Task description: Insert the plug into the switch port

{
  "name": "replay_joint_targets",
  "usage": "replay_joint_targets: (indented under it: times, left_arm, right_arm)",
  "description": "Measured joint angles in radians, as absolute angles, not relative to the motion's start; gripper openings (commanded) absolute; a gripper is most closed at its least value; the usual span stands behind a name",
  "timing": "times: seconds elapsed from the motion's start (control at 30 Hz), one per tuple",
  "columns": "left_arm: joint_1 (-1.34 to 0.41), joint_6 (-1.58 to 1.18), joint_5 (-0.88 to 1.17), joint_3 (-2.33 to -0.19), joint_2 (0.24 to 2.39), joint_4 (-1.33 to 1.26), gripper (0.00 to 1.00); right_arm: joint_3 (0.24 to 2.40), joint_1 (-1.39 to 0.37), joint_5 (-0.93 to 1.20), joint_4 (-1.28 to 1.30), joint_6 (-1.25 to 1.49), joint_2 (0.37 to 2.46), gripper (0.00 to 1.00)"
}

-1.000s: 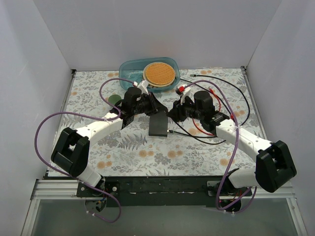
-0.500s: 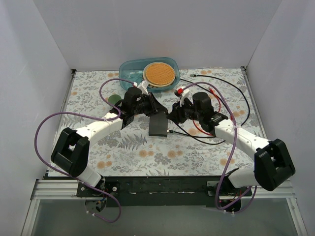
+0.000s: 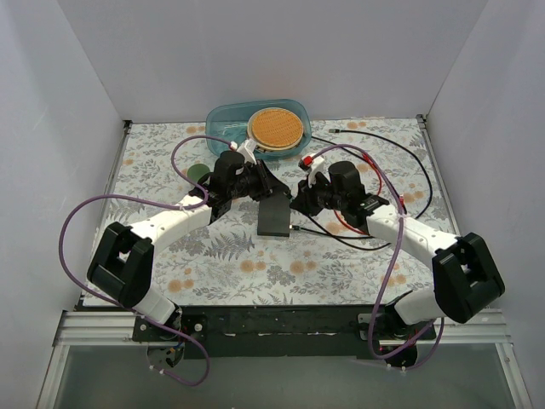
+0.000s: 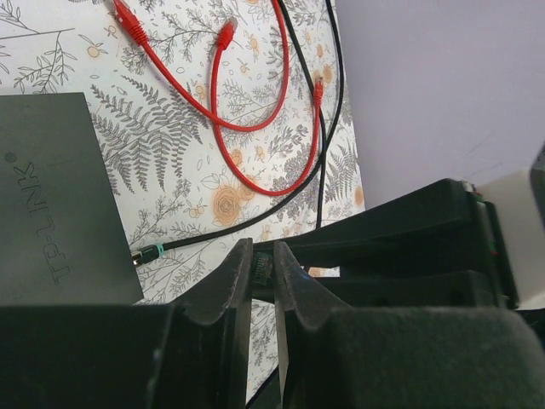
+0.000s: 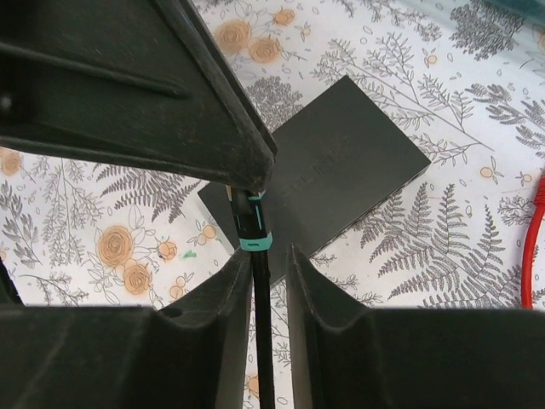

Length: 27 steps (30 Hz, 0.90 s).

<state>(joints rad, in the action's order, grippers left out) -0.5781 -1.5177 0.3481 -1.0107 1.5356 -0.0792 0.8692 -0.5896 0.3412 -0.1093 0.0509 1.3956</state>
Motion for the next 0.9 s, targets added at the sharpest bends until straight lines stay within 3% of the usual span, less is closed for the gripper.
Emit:
replay_joint_targets:
  times: [0.13, 0.27, 0.3, 0.4, 0.9]
  left_arm:
    - [-0.578, -1.518, 0.346, -1.010, 1.531, -0.085, 0.00]
    - [-0.577, -1.519, 0.345, -1.008, 1.527, -0.093, 0.00]
    - [-0.577, -1.520, 0.346, -1.008, 1.526, -0.097, 0.00]
    - [-0.578, -1.523, 0.347, -1.007, 1.524, -0.103, 0.00]
    - [-0.578, -1.526, 0.351, -1.005, 1.522, -0.102, 0.00]
  right_arm:
    - [0.869, -0.595, 0.337, -0.107, 0.057, 1.403, 0.10]
    - [0.868, -0.597, 0.325, -0.107, 0.057, 1.393, 0.21]
    - [0.868, -0.597, 0.322, -0.107, 0.059, 1.389, 0.29]
    - [0.867, -0.596, 0.310, -0.108, 0.065, 1.378, 0.38]
    - [0.854, -0.596, 0.296, -0.132, 0.080, 1.360, 0.37]
